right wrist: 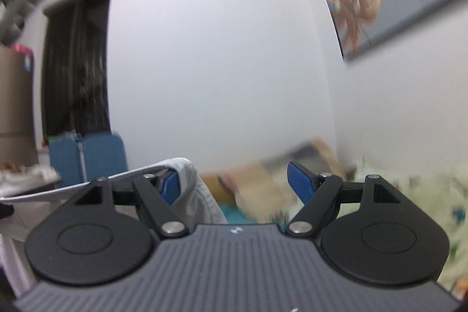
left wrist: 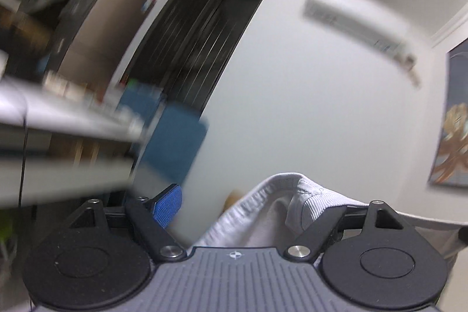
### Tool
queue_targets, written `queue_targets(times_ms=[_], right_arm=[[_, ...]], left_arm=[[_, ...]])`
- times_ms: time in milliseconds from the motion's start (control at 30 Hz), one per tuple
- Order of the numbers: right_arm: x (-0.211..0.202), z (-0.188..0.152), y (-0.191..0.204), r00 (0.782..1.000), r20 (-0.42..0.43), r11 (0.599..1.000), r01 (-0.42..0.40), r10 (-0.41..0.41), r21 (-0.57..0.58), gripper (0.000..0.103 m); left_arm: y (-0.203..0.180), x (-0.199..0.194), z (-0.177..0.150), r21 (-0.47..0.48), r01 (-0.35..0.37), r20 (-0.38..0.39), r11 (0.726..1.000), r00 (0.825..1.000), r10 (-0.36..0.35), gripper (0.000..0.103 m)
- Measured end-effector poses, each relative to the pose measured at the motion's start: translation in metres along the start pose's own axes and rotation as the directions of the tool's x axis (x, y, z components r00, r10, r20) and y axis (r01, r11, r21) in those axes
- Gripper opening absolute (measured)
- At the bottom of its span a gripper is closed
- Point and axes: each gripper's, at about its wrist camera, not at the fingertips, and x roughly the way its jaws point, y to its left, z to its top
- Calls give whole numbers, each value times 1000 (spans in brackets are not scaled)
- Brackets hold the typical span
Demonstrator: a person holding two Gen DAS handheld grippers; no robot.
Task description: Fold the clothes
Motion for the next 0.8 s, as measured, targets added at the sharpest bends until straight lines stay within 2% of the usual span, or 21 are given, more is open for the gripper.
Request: queue_targets(times_ms=[100,233,367,433,533,600,800], right_arm=[[-20,64,-2,996,85,999,-24,26,-24,77],[-45,147,-9,983,176,998,-54,55,-9,77],[-53,210,-15,971,232,998,-56,60,-24,77],[-46,227,-20,971,234,998,-44,54,-47,78],[-24,230,-28,981,187,997,-26,40,-77,78],[-1,215,-35,990,138,996,-12,24,-90,78],[89,123,-54,1000,-26,994,-9,6,-110,78]], left_arm=[[-29,-24,64,39,45,105,998,993,-49,83],[-68,-56,139,99,83,239,992,965,-105,86],[-107,-67,185,166,89,302,982,943,-136,90],[-125,-60,194,194,85,300,977,943,-141,91],[-145,-35,193,219,88,260,972,955,-145,91],[-146,0,172,225,98,208,969,967,-146,92],[-125,134,81,225,97,43,969,993,-109,95]])
